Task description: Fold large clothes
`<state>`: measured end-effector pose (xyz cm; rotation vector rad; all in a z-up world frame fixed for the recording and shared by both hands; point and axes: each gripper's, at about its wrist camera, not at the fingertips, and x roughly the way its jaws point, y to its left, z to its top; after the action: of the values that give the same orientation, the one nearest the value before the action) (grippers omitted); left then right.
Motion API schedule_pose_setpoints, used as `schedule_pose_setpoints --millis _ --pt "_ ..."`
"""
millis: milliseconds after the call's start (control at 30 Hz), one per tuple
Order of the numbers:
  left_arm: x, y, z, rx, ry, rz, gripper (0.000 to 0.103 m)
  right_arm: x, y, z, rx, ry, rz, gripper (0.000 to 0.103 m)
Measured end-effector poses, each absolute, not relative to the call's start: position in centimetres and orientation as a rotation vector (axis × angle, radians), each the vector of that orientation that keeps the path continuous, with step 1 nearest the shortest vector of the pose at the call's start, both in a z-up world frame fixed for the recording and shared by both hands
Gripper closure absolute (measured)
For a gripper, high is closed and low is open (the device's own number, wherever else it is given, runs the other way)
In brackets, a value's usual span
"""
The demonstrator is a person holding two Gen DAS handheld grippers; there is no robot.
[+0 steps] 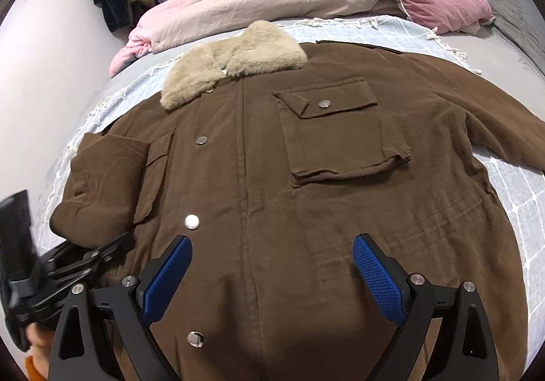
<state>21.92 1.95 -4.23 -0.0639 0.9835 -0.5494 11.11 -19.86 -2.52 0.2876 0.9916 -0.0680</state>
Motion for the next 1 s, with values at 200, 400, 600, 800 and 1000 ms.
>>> schedule_pose_setpoints --millis 200,400,600,800,1000 --pt "19.7 6.8 -1.1 -0.061 0.89 -0.416 0.03 12.0 -17.0 -2.2 0.255 0.968 -0.002 0.006" --pt "20.8 11.8 -0.8 -0.155 0.833 -0.191 0.007 12.2 -9.3 -1.3 0.07 0.906 0.199 0.007" --pt "22.2 15.0 -2.7 -0.295 0.884 -0.098 0.006 12.1 -1.4 -2.3 -0.156 0.827 0.345 0.007" --pt "23.2 17.0 -3.5 -0.291 0.878 0.008 0.006 14.3 2.3 -5.2 -0.27 0.856 0.37 0.059" --pt "23.9 18.8 -4.1 -0.352 0.836 0.094 0.006 16.3 -4.1 -3.1 0.031 0.811 0.303 0.096"
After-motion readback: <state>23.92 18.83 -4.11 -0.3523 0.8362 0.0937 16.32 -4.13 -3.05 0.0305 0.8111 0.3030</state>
